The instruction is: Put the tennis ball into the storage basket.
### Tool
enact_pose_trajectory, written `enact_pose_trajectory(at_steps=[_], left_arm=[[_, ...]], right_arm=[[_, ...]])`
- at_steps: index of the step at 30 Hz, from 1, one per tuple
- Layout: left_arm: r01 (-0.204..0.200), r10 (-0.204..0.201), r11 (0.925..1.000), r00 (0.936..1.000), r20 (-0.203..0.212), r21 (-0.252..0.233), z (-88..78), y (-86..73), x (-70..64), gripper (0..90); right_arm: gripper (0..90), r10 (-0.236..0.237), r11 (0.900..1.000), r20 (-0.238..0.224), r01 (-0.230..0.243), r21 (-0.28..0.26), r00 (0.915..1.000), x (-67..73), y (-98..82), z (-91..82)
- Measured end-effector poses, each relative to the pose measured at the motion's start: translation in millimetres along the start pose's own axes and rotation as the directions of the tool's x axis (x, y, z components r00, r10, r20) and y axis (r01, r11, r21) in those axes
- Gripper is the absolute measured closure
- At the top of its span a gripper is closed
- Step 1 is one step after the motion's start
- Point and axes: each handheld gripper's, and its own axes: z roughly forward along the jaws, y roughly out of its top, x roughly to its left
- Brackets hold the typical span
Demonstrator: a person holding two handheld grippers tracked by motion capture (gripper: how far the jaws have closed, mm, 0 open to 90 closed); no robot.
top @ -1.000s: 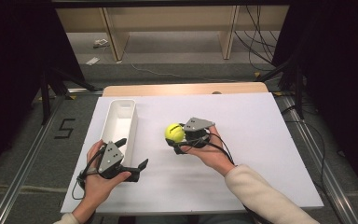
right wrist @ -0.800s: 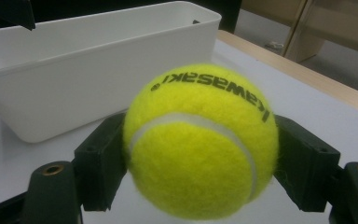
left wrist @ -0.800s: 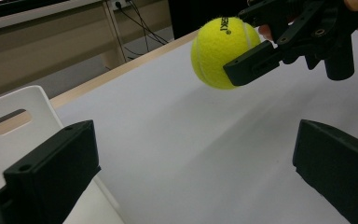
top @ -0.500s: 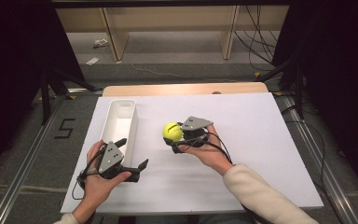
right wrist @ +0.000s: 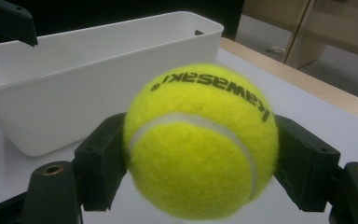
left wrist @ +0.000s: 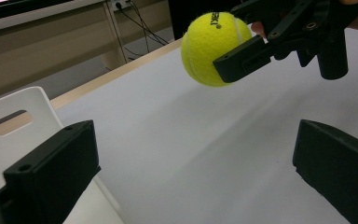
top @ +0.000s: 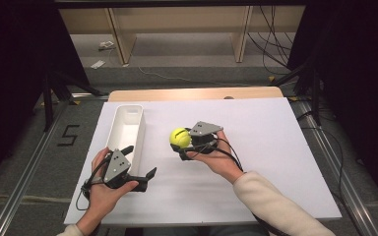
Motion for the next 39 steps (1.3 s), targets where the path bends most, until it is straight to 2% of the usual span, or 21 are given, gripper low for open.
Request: enact_pose_trajectory(at_steps=[39], left_arm=[[0.003, -0.003, 1.0, 1.0, 0.001, -0.003, -0.6, 0.2, 0.1, 0.0]], right_arm=[[26.1, -0.011, 1.0, -0.029, 0.01, -0.022, 0.9995, 10.9, 11.9, 15.8]])
